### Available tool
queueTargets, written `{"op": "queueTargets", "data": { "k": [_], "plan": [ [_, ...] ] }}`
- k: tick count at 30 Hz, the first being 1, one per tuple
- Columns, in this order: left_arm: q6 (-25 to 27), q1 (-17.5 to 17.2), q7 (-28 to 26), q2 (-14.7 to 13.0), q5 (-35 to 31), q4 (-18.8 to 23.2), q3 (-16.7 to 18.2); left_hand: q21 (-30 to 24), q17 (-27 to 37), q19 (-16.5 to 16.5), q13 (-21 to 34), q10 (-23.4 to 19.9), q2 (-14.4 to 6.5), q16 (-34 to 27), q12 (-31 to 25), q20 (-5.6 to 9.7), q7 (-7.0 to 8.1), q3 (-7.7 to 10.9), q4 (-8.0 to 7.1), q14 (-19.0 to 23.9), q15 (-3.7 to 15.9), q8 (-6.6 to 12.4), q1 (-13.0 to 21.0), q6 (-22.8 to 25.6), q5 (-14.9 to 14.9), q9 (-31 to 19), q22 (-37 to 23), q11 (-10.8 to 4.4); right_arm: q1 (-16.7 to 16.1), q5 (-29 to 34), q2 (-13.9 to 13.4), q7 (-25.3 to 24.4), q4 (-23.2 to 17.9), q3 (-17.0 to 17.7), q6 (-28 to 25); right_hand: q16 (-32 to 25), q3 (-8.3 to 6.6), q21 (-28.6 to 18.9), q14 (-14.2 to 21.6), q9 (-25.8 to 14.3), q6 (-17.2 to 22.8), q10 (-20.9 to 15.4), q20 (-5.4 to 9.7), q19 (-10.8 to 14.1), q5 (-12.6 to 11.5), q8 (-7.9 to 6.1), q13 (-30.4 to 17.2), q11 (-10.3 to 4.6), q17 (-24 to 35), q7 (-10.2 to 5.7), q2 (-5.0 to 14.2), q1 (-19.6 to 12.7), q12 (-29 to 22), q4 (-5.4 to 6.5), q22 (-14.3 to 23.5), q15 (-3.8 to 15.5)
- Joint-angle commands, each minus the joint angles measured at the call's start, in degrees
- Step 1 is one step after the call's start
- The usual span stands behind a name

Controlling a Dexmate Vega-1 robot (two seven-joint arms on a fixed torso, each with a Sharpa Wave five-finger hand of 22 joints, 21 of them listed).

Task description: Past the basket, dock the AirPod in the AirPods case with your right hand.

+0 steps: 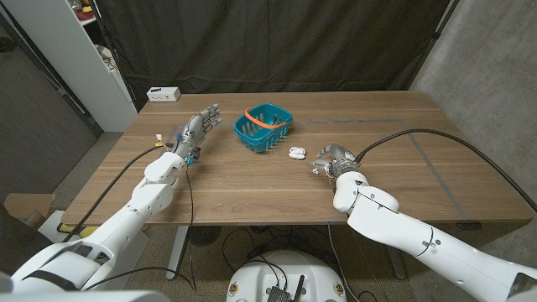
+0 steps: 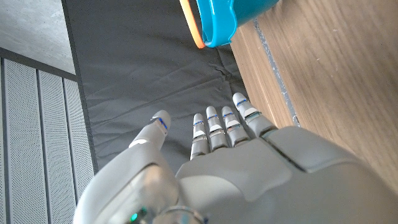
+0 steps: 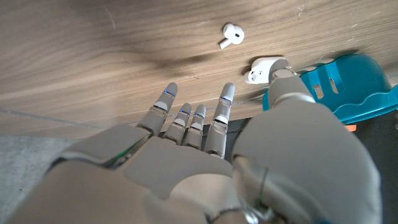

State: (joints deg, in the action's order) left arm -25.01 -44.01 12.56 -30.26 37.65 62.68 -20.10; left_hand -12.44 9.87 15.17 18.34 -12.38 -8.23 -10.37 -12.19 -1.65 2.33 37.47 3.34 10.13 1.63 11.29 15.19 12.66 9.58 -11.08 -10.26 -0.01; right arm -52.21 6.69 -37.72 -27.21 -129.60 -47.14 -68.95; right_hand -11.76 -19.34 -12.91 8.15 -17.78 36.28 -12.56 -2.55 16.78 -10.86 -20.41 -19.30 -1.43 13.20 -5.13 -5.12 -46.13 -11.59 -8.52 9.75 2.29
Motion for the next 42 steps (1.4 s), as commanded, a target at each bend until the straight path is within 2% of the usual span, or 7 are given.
{"op": "queueTargets", "data": {
  "k": [1, 16, 31, 39, 42],
  "plan": [
    [-0.6, 1.0, 0.2, 0.0, -0.9, -0.4, -0.4, 0.1, 0.2, -0.2, 0.1, -0.1, 0.3, 0.0, -0.5, 0.11, -0.16, -0.02, 0.28, 0.2, -0.16, 0.22, 0.4, 0.5, 0.4, -0.1, -0.3, 0.04, -3.5, -1.9, 3.6, -5.8, 0.7, 0.9, -1.7, -0.6, -0.22, 0.1, -0.1, -0.4, 1.0, -0.4, -0.14, 0.1, -0.7, -0.84, -0.3, -0.13, 0.3, 0.01, 0.5, -0.6, -0.3, -0.11, 0.2, 3.04],
    [-2.1, 0.8, 0.2, 0.2, -1.0, -0.8, -0.2, 0.1, 0.2, -0.2, 0.0, -0.3, 0.2, -0.1, -0.7, 0.14, -0.17, 0.02, 0.39, 0.3, -0.06, 0.23, 0.4, 0.7, 0.4, -0.1, -0.3, -0.11, -4.2, -0.3, 9.5, -14.1, 9.2, 1.1, 3.7, -1.0, -1.24, 0.7, -0.3, -1.6, -0.3, -0.2, 0.29, 0.1, -1.1, -1.78, -0.3, -0.92, 0.6, -0.66, 1.98, -3.8, -0.3, -0.93, 0.3, 3.46],
    [-2.9, 2.5, 1.2, 1.1, -1.3, -3.2, -0.8, 0.2, 0.2, -0.2, -0.1, -0.2, 0.2, -0.1, -0.7, 0.09, -0.16, 0.0, 0.5, 0.3, -0.1, 0.23, 0.4, 0.8, 0.4, -0.1, -0.3, 0.01, -5.8, 0.9, 11.7, -16.7, 10.2, 1.0, 7.0, -2.1, -1.71, 0.9, 1.2, -3.2, 4.5, -2.7, 1.2, 0.7, -1.3, -5.68, -0.5, -1.93, 1.2, -0.19, 2.5, -7.3, -1.4, -1.25, 0.3, 4.89],
    [-2.8, 2.5, 0.8, 1.0, -1.5, -3.1, -0.8, 0.2, 0.2, -0.2, -0.1, -0.2, 0.3, -0.1, -0.7, 0.08, -0.14, -0.02, 0.54, 0.3, -0.1, 0.22, 0.4, 0.9, 0.4, -0.1, -0.3, 0.0, -7.2, 0.4, 12.0, -17.1, 10.7, 2.3, 7.3, -2.3, -1.7, 0.9, 1.3, -3.5, 4.5, -2.8, 1.34, 0.9, -1.3, -6.12, -0.6, -2.01, 1.4, -0.15, 2.61, -7.8, -1.5, -1.18, 0.3, 4.92],
    [-2.6, 2.5, 0.6, 0.9, -1.6, -2.8, -0.8, 0.2, 0.2, -0.2, -0.1, -0.3, 0.3, -0.1, -0.8, 0.08, -0.15, -0.03, 0.55, 0.3, -0.11, 0.22, 0.3, 0.9, 0.4, -0.1, -0.3, 0.02, -7.6, 0.1, 12.0, -17.1, 11.0, 2.7, 7.6, -2.2, -1.65, 1.0, 1.1, -3.7, 4.0, -2.7, 1.35, 0.8, -1.3, -6.21, -0.6, -1.94, 1.5, -0.68, 2.58, -8.1, -1.4, -1.15, 0.4, 4.88]
  ]
}}
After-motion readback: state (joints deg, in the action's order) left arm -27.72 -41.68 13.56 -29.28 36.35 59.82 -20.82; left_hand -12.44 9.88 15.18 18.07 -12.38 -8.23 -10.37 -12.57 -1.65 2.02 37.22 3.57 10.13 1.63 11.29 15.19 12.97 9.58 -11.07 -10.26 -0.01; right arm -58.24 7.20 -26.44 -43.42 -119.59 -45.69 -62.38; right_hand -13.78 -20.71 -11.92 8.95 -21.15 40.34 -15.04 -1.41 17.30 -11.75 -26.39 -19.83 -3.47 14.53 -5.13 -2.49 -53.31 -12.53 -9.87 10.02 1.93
